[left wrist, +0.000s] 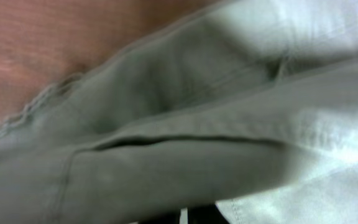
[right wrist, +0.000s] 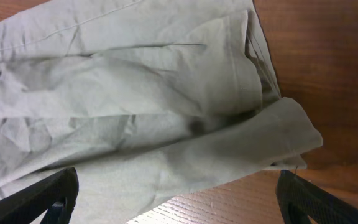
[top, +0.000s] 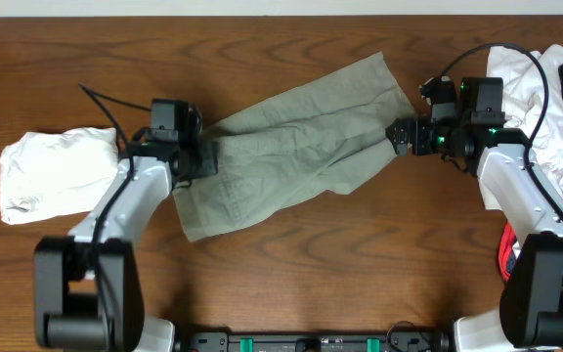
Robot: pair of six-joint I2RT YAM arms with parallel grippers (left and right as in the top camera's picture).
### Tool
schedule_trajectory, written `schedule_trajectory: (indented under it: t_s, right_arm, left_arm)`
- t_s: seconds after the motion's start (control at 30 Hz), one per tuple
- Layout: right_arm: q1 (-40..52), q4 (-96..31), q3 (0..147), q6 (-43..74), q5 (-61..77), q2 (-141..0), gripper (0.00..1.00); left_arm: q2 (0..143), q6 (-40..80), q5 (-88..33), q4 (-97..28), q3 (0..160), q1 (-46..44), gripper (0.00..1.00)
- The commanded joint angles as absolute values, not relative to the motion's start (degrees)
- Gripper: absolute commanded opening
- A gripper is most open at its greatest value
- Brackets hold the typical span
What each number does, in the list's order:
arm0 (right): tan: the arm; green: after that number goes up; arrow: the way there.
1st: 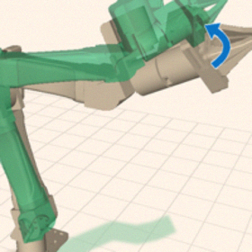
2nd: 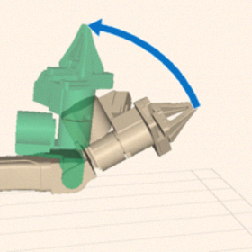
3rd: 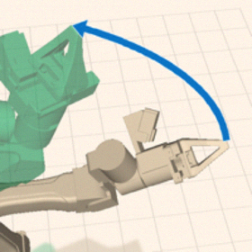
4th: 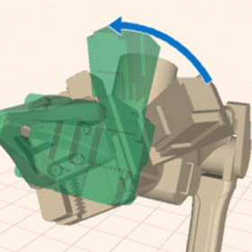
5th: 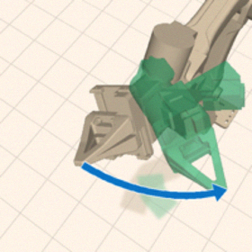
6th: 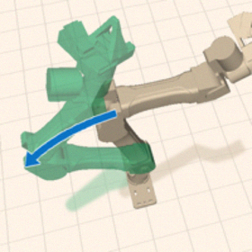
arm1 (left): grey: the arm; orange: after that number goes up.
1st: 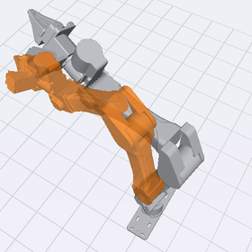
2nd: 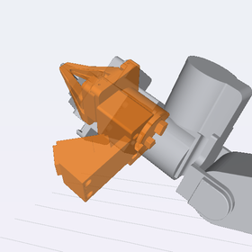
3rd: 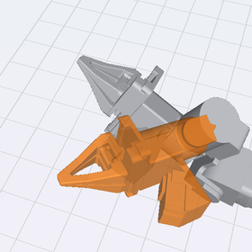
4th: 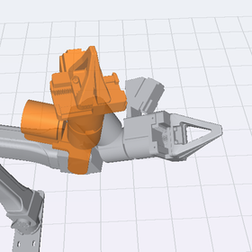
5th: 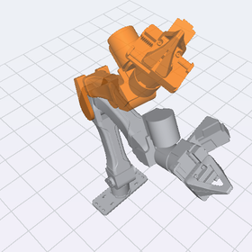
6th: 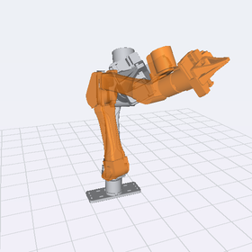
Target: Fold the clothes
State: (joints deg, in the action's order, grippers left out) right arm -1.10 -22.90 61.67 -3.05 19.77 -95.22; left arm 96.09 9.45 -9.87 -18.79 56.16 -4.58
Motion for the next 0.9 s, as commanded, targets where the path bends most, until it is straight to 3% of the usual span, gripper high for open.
schedule_trajectory:
  t_s: [0.0, 0.2, 0.6, 0.83, 0.87]
  right_arm:
    - [-1.06, -23.18, 62.19, -3.92, 20.60, -95.26, 0.99]
    - [-1.06, -24.91, 62.19, -3.95, 20.60, -95.26, 0.99]
    - [-0.93, -24.58, 62.19, -3.99, 21.41, -95.26, 0.99]
    - [-0.73, -22.74, 62.19, -6.44, 21.10, -96.53, 0.69]
    - [-0.73, -22.46, 62.19, -6.55, 20.97, -96.86, 0.60]
  left_arm:
    - [99.96, 10.76, -5.17, -12.21, 56.53, -3.40, 0.09]
    - [104.01, 20.82, -2.24, -4.80, 58.24, 0.95, 0.09]
    - [101.91, 18.46, -5.52, -13.76, 59.02, 1.06, 0.06]
    - [90.59, 18.52, -9.26, -20.84, 62.22, -0.36, 0.06]
    - [89.69, 18.46, -9.43, -21.08, 62.22, -1.08, 0.06]
